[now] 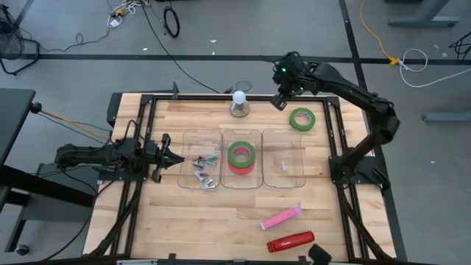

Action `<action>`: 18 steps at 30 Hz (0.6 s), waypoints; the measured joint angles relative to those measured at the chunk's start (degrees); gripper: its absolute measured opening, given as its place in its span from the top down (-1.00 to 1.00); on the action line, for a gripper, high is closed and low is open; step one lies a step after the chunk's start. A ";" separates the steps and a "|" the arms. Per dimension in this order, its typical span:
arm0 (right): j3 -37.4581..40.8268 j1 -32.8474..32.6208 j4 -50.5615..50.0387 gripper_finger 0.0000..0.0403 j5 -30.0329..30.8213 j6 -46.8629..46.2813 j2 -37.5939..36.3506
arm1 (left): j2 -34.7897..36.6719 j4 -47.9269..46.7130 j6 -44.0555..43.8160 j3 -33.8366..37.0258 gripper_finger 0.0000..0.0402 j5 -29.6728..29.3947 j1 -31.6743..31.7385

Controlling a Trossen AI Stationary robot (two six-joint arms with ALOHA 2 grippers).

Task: Pick and place Stapler, Stapler remover, tape
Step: Put the green tape into the middle transparent bin

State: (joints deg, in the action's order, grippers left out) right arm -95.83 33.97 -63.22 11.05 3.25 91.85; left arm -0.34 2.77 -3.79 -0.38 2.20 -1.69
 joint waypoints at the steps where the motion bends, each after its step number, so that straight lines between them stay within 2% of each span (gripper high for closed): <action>1: 1.79 0.39 0.67 1.00 -0.01 -0.62 -1.07 | 0.00 0.00 0.00 -0.02 0.87 0.00 0.00; 9: 14.87 4.46 2.23 1.00 0.00 -6.01 -9.11 | 0.00 0.02 0.00 -0.02 0.87 0.00 0.02; 18: 23.62 9.39 2.33 1.00 -0.05 -8.39 -13.80 | -0.01 0.02 -0.02 0.00 0.87 0.00 0.00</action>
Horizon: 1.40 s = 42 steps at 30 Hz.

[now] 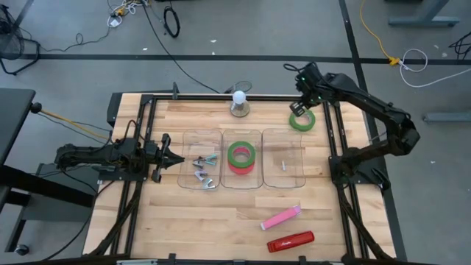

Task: Pick and place Stapler, Stapler remover, tape
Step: Put the green tape into the middle transparent bin

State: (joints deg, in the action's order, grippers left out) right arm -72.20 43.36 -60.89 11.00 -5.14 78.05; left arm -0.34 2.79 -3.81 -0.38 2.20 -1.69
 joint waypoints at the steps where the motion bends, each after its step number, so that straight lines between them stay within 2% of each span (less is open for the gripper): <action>1: 0.53 0.30 -0.05 1.00 0.00 -0.01 -0.10 | 0.01 0.00 0.02 0.00 0.87 0.00 0.02; 7: 2.97 1.58 0.82 1.00 -0.04 -1.14 -0.16 | 0.01 -0.02 0.02 -0.02 0.87 0.00 0.01; 14: 6.00 2.87 2.61 1.00 -0.08 -9.37 0.27 | 0.00 -0.01 0.01 -0.01 0.87 0.00 0.00; 19: 7.59 3.01 2.63 1.00 -3.04 -12.42 2.21 | -0.02 -0.01 0.02 0.00 0.87 0.00 0.02; 33: 7.63 3.08 4.62 1.00 -7.63 -12.44 7.76 | 0.00 -0.01 0.02 -0.02 0.87 0.00 0.01; 37: 7.63 3.08 6.41 0.94 -8.46 -15.06 8.35 | 0.00 -0.02 0.02 -0.02 0.87 0.00 0.02; 42: 7.63 3.08 6.54 0.75 -8.52 -20.32 9.49 | 0.01 -0.02 0.02 -0.02 0.87 0.00 0.02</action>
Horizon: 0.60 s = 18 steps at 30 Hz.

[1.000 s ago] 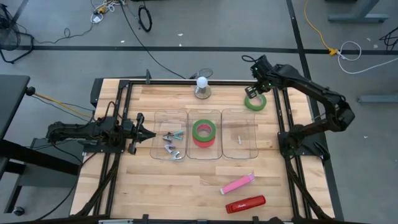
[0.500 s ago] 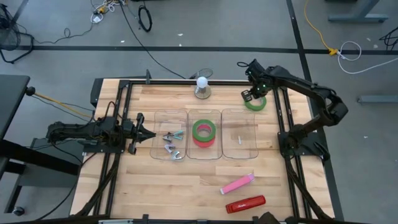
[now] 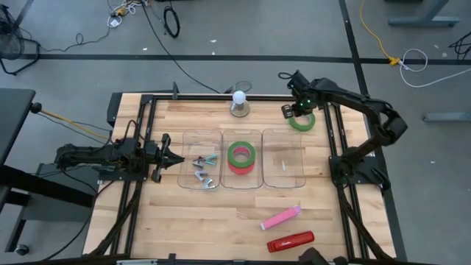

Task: Pick and place Stapler, Stapler remover, tape
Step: Put the green tape into the middle transparent bin

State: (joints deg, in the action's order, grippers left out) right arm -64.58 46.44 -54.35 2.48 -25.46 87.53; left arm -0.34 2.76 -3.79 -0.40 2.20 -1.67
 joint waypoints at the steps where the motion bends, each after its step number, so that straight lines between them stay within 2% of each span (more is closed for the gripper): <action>1: 0.00 0.00 0.02 0.70 0.00 -0.15 0.27 | -0.01 0.02 0.00 0.01 0.87 0.00 -0.02; 12: 0.00 0.00 1.05 0.05 0.00 -0.43 2.31 | -0.01 0.01 -0.02 0.00 0.87 0.00 -0.01; 18: 0.00 0.07 2.07 -0.22 0.01 -0.15 2.42 | -0.01 0.00 0.00 0.01 0.87 0.00 -0.01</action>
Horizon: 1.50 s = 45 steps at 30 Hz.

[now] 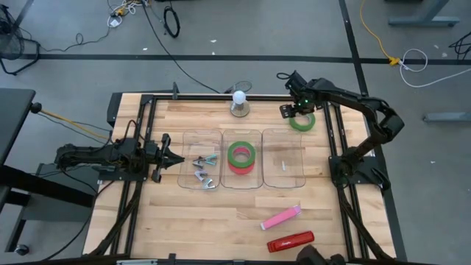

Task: Pick and place Stapler, Stapler remover, tape
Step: Put the green tape into the middle transparent bin

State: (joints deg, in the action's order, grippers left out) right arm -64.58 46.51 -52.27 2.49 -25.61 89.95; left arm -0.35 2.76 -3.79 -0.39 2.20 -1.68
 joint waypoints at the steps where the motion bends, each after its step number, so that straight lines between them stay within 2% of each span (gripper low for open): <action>1: 0.00 0.12 0.14 -0.26 -0.02 0.01 0.00 | 0.00 0.00 0.00 0.00 0.87 0.00 -0.01; 7: 0.00 0.77 0.05 -0.36 -0.68 0.13 1.89 | 0.01 0.01 0.01 0.00 0.87 0.00 0.00; 17: 0.00 1.01 0.14 -0.37 -2.01 1.62 8.17 | 0.01 0.00 -0.02 -0.01 0.87 0.00 -0.01; 45: 0.00 2.48 3.33 -0.23 -1.94 5.08 16.55 | 0.00 0.01 0.00 -0.01 0.87 0.00 0.00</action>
State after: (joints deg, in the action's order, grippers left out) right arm -64.58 48.99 -48.95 0.56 -20.52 106.50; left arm -0.35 2.78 -3.79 -0.40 2.20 -1.68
